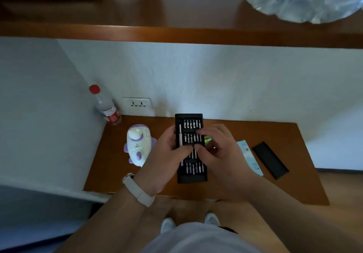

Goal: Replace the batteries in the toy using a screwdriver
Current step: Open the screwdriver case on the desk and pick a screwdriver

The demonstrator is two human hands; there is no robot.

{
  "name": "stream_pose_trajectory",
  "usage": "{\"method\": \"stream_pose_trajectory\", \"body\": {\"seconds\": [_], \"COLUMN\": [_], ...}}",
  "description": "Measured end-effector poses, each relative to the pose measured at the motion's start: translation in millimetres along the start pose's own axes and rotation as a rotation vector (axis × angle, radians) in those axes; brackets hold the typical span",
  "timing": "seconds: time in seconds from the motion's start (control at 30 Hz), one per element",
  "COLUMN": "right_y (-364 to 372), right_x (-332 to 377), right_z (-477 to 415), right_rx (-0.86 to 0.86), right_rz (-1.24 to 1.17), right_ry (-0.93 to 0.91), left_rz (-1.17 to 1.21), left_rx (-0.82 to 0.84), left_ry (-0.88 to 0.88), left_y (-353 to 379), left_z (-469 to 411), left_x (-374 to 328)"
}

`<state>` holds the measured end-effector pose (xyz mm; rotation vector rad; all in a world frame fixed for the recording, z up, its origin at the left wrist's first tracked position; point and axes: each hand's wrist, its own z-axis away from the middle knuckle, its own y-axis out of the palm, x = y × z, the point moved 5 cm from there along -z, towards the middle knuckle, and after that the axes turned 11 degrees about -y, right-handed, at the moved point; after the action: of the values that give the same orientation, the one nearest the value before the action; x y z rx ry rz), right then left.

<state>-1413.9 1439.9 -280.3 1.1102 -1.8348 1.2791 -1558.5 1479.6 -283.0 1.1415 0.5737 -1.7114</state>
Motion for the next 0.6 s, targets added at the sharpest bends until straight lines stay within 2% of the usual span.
{"method": "stream_pose_trajectory", "body": {"seconds": [0.27,0.6], "right_y": [36.9,46.2], "right_x": [45.1,86.9], "right_z": [-4.9,-6.1], "right_rx": [0.015,0.026], "right_rz": [0.248,0.459], "right_ry": [-0.289,-0.427], "left_rz": [0.011,0.006], "left_rx": [0.072,0.125], "left_ry": [0.103,0.198], "left_y": [-42.2,-61.1], "left_z": [31.6,57.8], "left_x": [-6.7,-14.5]}}
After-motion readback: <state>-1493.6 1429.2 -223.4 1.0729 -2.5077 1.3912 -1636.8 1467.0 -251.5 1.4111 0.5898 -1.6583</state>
